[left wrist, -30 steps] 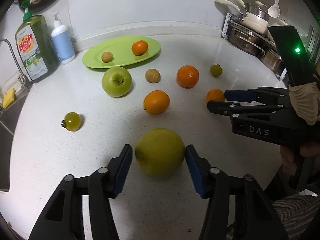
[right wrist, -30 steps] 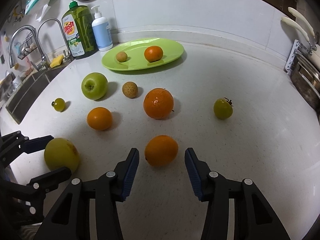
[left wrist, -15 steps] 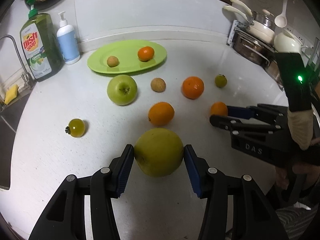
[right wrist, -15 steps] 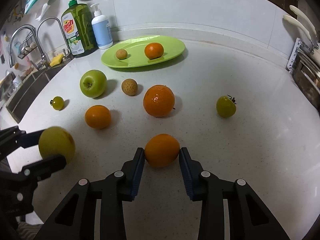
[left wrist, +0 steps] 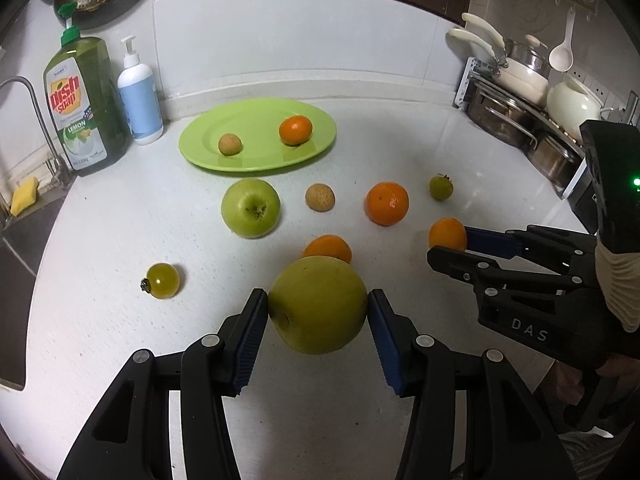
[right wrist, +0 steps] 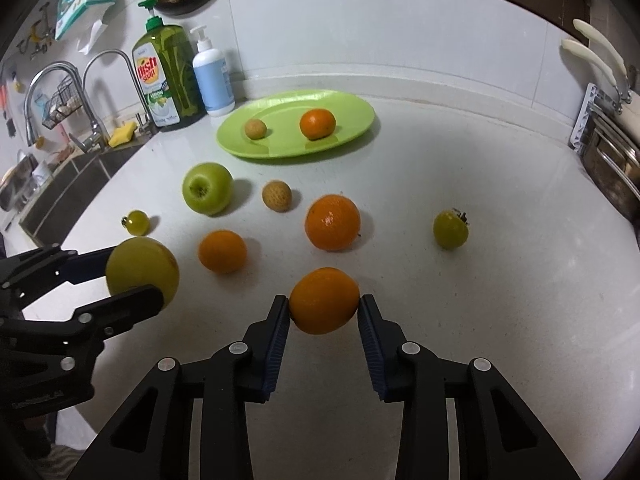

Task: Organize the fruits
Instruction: 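Grasp the large yellow-green pear with the left tool while the right tool grasps an orange, then lift and carry the pear and orange over the green plate with both tools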

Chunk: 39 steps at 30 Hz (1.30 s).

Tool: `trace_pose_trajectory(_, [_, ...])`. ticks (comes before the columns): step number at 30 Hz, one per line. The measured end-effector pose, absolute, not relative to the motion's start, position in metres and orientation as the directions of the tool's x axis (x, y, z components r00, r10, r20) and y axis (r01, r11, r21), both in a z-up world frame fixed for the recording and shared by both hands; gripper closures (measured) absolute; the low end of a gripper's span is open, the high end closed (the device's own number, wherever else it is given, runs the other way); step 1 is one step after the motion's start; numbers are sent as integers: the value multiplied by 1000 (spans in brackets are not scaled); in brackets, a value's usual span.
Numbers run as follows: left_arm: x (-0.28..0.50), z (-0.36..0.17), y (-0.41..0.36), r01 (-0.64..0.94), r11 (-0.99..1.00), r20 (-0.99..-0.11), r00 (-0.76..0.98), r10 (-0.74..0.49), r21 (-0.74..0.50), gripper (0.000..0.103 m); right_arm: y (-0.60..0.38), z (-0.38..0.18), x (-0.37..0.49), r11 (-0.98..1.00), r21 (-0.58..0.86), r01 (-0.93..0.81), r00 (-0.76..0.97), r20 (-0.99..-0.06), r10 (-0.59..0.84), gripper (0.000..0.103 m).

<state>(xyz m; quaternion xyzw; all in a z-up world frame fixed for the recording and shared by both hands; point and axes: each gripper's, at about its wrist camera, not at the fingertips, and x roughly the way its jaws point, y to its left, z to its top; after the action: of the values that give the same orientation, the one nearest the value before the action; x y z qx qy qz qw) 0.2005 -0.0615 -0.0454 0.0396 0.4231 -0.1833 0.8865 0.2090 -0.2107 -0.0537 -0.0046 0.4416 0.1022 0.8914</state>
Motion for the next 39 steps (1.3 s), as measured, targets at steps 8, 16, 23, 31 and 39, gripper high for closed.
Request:
trace_pose_trajectory(8, [204,-29,-52,380,921,-736,600,-315,-84,53,-200,-31,207,980,81,-180,629,-757,178,67])
trace_pose_trajectory(16, [214,-9,-35,379,923,-703,638,-314,-69,53,-188,-7,212,980,85,-180,679,-710,186,67])
trace_pose_trajectory(23, [232,10,-20,375,926,-672,675,-306,-45,53,-179,14,227,980,99,-174,718,-668,195,67])
trace_pose_trajectory(31, [261,28,-9,372,928,-650,697,-302,-32,53,-166,33,253,981,85,-176,750,-634,189,67])
trace_pose_trajectory(39, [294,47,-5,381,924,-619,721,-311,-20,53,-160,53,286,981,66,-182,774,-605,185,67])
